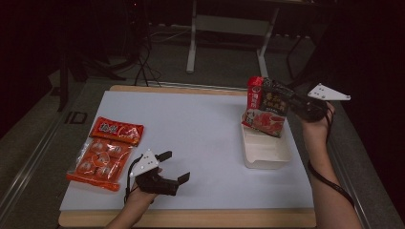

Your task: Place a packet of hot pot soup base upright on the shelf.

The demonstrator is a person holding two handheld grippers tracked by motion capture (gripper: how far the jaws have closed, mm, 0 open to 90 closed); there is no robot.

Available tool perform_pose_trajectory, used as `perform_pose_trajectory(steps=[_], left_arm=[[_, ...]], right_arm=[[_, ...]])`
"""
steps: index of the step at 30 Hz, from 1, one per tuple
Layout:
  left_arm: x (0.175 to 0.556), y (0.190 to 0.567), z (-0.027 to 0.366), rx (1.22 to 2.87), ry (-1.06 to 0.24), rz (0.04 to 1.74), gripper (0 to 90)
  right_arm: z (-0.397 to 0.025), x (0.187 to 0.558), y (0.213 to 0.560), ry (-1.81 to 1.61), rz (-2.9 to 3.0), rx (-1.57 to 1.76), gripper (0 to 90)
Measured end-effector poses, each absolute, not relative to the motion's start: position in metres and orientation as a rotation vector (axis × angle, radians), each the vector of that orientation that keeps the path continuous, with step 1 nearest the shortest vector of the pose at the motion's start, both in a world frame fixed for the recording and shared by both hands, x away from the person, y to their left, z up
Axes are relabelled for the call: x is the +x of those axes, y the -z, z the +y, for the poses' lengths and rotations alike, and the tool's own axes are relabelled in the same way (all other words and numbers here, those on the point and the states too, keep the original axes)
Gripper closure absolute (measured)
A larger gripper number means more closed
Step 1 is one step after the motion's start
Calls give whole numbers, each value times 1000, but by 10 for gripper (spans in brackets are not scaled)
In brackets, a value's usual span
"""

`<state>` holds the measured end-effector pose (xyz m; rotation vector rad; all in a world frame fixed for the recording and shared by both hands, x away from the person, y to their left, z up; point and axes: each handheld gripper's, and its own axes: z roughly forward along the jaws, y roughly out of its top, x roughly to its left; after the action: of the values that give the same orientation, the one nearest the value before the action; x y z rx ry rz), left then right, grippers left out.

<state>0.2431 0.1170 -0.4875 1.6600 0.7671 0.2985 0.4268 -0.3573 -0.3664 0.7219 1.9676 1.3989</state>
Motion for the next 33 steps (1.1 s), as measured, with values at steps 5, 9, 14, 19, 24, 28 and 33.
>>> perform_pose_trajectory(steps=[5,9,14,19,24,28,33], left_arm=[[244,488,117,1660,-297,769,13],[243,488,116,1664,-294,769,13],[243,489,117,1664,-294,773,13],[244,489,117,1664,-290,772,13],[244,489,117,1661,-287,775,13],[244,490,118,1659,-287,777,13],[243,490,117,1667,-297,774,13]], right_arm=[[-357,429,373,-1406,1974,705,767],[-359,432,374,-1411,1986,706,768],[-360,431,370,-1363,1999,691,769],[-358,433,374,-1361,2016,690,768],[-350,438,382,-1386,2032,680,764],[-349,441,388,-1426,2058,680,760],[-349,439,394,-1438,2057,685,758]])
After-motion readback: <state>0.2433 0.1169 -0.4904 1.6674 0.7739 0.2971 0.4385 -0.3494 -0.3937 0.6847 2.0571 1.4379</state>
